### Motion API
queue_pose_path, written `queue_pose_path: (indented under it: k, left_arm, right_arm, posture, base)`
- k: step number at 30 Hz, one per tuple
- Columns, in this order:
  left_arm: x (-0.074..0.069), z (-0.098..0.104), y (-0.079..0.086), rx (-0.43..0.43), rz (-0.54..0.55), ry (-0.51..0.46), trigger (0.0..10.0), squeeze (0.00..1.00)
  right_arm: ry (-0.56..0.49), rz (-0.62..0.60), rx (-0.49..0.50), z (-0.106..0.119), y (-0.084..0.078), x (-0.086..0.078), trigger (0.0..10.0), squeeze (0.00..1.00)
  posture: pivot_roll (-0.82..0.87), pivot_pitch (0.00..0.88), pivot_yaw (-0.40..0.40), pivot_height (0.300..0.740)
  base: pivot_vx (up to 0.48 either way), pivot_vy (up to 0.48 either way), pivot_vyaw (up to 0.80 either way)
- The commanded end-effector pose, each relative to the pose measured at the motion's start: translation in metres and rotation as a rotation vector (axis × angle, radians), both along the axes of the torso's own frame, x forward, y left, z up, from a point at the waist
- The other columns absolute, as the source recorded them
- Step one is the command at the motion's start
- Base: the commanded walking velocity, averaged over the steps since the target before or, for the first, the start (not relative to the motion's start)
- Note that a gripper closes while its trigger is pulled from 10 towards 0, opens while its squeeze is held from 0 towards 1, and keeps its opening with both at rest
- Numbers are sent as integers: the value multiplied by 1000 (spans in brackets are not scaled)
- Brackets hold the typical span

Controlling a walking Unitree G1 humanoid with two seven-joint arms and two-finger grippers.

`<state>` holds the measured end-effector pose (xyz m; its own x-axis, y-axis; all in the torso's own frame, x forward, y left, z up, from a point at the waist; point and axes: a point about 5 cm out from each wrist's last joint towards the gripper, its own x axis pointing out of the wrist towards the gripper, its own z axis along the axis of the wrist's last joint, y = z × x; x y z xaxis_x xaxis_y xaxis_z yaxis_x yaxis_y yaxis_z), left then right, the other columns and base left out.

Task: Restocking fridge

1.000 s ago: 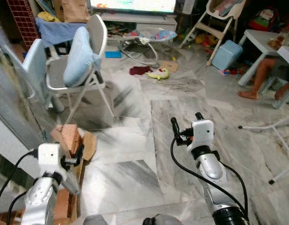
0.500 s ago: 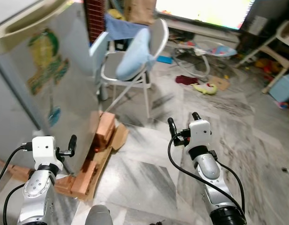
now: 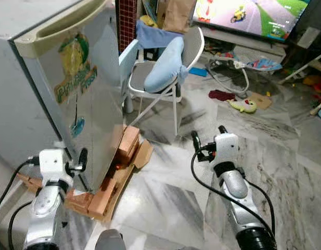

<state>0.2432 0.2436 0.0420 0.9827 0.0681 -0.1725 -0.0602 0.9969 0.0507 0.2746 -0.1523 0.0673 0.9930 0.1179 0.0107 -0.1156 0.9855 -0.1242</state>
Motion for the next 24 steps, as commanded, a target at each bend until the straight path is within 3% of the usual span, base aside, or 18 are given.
queue_pose_path:
  k: [1,10,17,24]
  left_arm:
    - [1,-1,0,10,-22,13,10000,0]
    - [0,-4,-7,2,-50,11,10000,0]
    - [-4,-4,-11,24,-90,7,10000,0]
    - [-3,-2,-4,32,-49,-9,10000,0]
  right_arm:
    - [-11,-6,1,3,0,4,10000,0]
    - [-7,-2,-11,2,-1,5,10000,0]
    - [-3,0,-7,0,0,5,10000,0]
    - [-1,-3,-8,-1,0,4,10000,0]
  posture:
    - [60,0,-95,740]
    - [57,0,-97,740]
    - [64,0,-99,740]
    - [63,0,-103,740]
  base:
    - [0,480,0]
    - [0,460,0]
    - [0,0,0]
    - [0,0,0]
